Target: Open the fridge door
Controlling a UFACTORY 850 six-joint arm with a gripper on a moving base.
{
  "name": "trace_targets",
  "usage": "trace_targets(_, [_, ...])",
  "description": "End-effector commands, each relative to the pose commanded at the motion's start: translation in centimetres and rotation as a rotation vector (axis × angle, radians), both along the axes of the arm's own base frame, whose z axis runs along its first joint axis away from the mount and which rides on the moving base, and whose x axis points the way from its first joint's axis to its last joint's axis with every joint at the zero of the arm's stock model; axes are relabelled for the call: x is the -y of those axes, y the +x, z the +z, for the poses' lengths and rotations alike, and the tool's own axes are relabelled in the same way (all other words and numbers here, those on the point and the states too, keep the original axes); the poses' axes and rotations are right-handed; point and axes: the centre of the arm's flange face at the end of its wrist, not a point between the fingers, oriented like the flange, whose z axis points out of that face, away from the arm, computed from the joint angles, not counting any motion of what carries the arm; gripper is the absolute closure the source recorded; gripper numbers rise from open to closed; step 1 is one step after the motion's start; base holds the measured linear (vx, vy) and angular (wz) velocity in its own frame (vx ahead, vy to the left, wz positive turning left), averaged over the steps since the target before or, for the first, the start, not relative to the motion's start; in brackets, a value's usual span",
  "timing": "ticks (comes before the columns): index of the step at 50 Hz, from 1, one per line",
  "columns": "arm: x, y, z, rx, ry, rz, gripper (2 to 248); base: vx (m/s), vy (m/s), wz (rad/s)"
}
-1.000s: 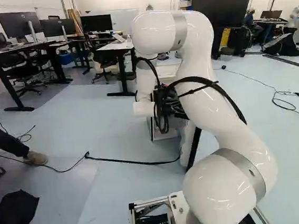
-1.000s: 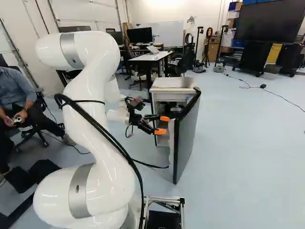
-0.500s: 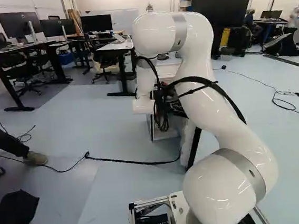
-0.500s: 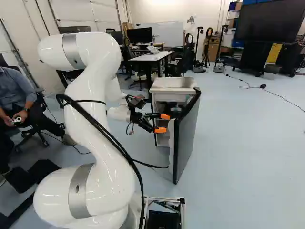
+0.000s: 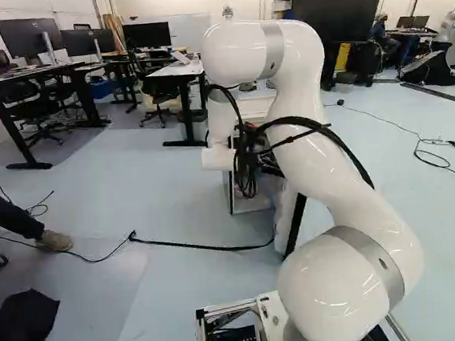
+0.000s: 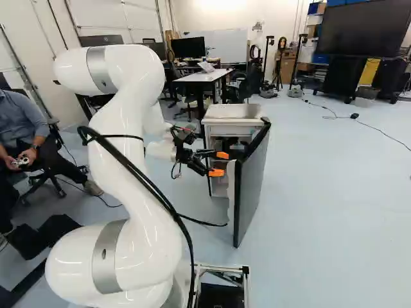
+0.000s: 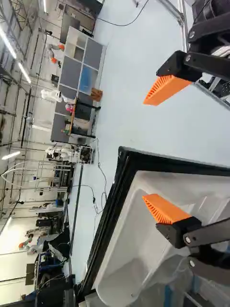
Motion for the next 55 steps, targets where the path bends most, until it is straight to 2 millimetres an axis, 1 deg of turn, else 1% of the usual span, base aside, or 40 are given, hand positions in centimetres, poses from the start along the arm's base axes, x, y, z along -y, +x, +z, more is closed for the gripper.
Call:
trace_targets(17, [0.1,0.8,0.2,0.016,0.004,-0.007,3,0.0,0.0,0.0])
trace_targets(37, [0.5,0.0,0.0,-0.001,0.0,-0.011,3,0.0,0.0,0.0])
trace_targets(48, [0.6,0.1,0.0,0.001,0.0,-0.013,3,0.0,0.0,0.0])
trace_targets(55, [1.1,0.5,0.1,0.008,0.002,-0.025,3,0.0,0.0,0.0])
